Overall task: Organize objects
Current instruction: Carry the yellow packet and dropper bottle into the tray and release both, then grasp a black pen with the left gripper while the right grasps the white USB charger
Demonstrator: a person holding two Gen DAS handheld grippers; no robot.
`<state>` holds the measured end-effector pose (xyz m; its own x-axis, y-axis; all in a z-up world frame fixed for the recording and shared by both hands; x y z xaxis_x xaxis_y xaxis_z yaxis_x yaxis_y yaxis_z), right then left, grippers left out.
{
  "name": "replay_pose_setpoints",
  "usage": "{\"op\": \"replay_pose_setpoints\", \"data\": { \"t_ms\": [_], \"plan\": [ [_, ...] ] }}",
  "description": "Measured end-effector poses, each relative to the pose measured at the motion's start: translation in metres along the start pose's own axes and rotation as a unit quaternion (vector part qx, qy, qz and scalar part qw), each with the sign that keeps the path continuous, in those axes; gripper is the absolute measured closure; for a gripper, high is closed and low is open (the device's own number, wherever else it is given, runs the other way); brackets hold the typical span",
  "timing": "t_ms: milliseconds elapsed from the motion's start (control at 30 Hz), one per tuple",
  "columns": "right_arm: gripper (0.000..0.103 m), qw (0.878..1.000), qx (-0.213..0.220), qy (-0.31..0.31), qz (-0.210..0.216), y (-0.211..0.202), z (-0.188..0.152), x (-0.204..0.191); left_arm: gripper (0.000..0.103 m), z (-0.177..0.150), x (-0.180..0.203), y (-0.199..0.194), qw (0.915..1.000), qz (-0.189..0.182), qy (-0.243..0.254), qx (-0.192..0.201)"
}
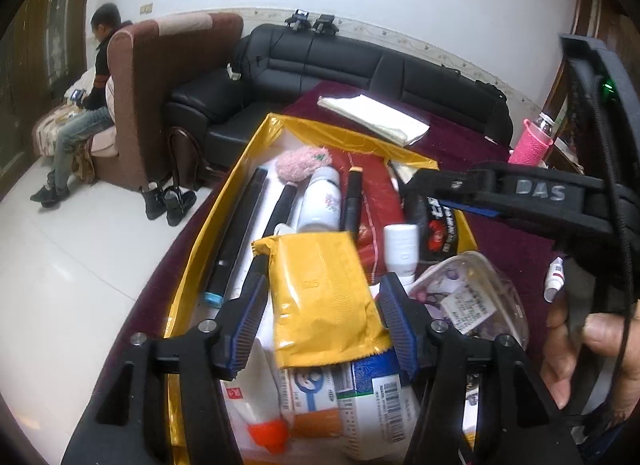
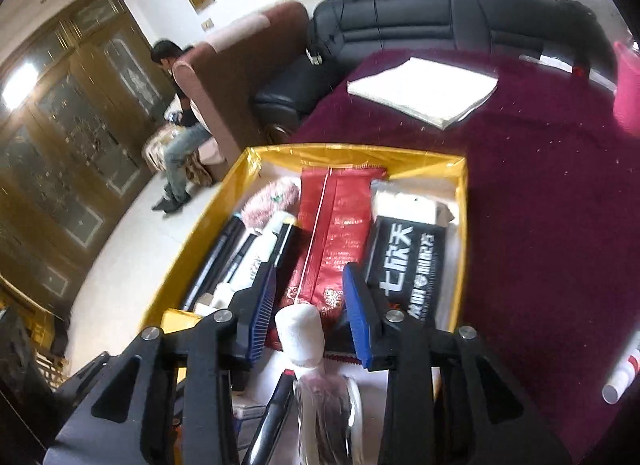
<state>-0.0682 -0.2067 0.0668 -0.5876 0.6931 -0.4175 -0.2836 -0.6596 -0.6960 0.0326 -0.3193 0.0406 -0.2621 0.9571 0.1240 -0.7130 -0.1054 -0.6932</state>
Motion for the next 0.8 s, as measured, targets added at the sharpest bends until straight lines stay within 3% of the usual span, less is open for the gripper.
{"op": "replay_pose_setpoints", "data": {
  "t_ms": [233,433,600,667,800],
  "plan": [
    [0.069,0.999,0.028,0.022,0.041,-0.051,-0.011,0.022,0.050,0.006,0.025,-0.020,0.9995,-0.003,0.026,0.018],
    [0.068,0.996,0.044,0.060,0.049,-0.092,-0.021,0.075,0.050,0.007,0.065,-0.032,0.9974,-0.014,0.068,0.020],
    [0.066,0.994,0.063,0.083,0.015,-0.131,-0.029,0.135,0.045,0.002,0.111,-0.035,0.9931,-0.044,0.108,0.009],
    [0.059,0.993,0.074,0.089,-0.002,-0.146,-0.030,0.161,0.044,-0.003,0.137,-0.032,0.9897,-0.065,0.127,-0.003],
    [0.059,0.986,0.113,0.111,-0.043,-0.170,-0.035,0.212,0.045,-0.023,0.201,-0.017,0.9765,-0.114,0.178,-0.043]
  ]
}}
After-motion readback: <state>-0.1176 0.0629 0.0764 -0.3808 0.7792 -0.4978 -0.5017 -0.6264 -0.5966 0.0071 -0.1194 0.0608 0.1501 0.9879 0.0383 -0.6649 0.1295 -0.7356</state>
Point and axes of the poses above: each gripper's, at about its wrist camera, not at the fingertips, and y roughly the way its jaws point, x to its right, z to its top, the point moved 3 cm from there along y, roughly the way its jaws point, and after that the axes turned 5 degrees about y, right-handed, at the moved point
